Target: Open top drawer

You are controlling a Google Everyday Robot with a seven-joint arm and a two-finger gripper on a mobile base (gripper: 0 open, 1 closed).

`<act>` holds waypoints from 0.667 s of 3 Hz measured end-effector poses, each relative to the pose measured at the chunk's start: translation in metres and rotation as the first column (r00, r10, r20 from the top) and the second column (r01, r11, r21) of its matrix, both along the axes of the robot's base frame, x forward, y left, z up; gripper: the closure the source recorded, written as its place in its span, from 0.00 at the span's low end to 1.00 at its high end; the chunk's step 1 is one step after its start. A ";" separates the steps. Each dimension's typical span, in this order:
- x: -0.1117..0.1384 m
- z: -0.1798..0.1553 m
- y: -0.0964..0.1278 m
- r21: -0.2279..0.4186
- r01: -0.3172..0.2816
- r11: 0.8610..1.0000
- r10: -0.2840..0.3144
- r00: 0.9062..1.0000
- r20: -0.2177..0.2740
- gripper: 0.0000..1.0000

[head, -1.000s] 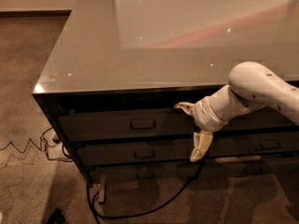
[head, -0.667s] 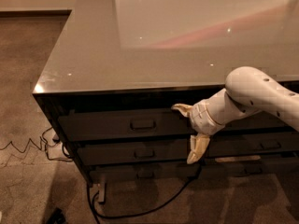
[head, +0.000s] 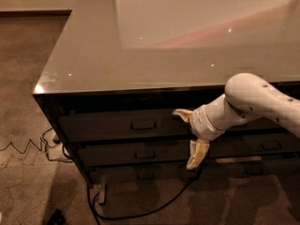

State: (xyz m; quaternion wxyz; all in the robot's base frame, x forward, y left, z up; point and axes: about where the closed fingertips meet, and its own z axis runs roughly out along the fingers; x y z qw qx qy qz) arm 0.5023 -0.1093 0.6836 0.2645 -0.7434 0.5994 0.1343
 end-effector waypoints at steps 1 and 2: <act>0.006 -0.011 0.003 0.007 0.050 0.999 -0.050 0.999 -0.010 0.00; 0.022 -0.010 0.005 -0.001 0.080 0.997 -0.080 0.997 0.021 0.00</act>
Offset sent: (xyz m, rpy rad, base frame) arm 0.0444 0.0041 -0.0063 -0.0132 -0.0658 -0.1230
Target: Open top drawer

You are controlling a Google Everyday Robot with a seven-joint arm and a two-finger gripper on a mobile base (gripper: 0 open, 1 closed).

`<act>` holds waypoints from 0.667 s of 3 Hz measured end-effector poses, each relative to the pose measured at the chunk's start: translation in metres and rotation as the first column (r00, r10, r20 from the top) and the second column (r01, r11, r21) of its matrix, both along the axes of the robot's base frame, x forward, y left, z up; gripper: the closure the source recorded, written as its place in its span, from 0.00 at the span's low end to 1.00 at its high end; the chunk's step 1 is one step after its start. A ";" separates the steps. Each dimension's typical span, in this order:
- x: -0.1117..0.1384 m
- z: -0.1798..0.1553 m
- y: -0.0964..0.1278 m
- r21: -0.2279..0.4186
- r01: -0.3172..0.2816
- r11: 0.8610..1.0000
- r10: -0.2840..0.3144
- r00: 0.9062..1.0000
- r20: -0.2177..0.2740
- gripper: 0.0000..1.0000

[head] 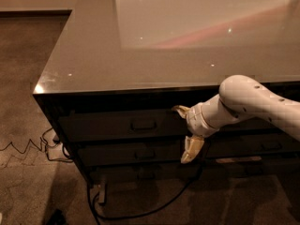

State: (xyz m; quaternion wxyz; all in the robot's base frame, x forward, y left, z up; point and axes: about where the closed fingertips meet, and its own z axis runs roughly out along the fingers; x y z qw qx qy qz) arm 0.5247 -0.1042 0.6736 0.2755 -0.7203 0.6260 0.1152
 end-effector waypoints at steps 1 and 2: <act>0.017 0.011 -0.003 -0.021 0.023 1.000 -0.022 0.998 0.052 0.00; 0.027 -0.002 0.003 -0.052 0.048 0.997 -0.044 0.997 0.062 0.00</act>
Offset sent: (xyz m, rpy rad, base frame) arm 0.0335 -0.0034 0.0038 -0.0541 -0.0766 -0.0631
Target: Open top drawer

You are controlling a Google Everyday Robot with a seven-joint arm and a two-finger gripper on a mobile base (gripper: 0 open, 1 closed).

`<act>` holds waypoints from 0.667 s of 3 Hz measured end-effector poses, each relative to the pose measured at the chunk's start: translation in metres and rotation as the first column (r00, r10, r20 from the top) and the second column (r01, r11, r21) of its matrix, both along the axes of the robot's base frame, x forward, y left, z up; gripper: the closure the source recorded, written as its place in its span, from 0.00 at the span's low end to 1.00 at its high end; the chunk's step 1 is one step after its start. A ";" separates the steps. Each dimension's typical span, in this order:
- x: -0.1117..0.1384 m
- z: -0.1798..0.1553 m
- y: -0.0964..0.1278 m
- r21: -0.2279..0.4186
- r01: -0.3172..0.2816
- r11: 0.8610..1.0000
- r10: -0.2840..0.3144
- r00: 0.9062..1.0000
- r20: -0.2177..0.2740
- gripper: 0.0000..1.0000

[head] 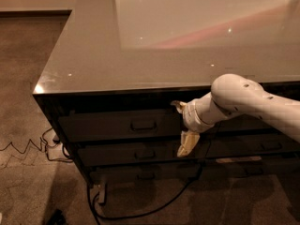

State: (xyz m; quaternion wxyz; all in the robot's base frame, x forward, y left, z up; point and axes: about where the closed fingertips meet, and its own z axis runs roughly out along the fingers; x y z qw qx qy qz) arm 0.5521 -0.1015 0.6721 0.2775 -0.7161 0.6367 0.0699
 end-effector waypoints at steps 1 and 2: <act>0.004 -0.011 0.007 -0.003 -0.001 1.000 0.001 1.000 -0.007 0.00; 0.020 -0.017 0.010 -0.024 -0.008 1.000 0.008 1.000 0.001 0.00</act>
Offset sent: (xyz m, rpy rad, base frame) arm 0.0421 0.0111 -0.0202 -0.0518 -0.0213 0.0131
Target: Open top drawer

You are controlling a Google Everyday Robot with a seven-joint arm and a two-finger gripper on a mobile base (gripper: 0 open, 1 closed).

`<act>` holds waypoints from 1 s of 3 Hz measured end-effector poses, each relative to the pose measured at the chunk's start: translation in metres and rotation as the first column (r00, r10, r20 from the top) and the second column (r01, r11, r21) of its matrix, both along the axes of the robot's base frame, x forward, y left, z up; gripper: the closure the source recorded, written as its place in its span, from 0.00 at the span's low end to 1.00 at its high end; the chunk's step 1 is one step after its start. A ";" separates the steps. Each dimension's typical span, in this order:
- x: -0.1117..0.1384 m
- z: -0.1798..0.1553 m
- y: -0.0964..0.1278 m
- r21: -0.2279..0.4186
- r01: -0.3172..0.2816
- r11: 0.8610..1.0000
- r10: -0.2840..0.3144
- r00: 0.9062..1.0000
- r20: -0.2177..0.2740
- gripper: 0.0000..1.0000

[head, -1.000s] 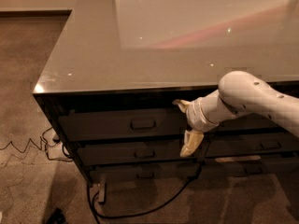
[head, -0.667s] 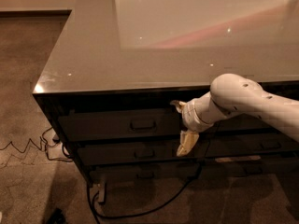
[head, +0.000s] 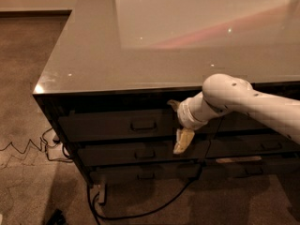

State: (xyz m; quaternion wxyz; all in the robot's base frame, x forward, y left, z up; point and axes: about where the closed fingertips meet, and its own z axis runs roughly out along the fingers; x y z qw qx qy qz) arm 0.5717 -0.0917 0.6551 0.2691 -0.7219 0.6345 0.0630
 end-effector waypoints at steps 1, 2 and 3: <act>0.025 -0.008 -0.005 -0.023 0.016 1.000 -0.015 1.000 0.001 0.00; 0.031 -0.030 -0.022 -0.089 0.053 0.995 -0.057 0.998 -0.035 0.19; 0.023 -0.038 -0.034 -0.124 0.074 0.990 -0.081 0.995 -0.060 0.42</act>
Offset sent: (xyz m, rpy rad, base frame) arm 0.0360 -0.0499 -0.0560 -0.1756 0.0906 -0.1200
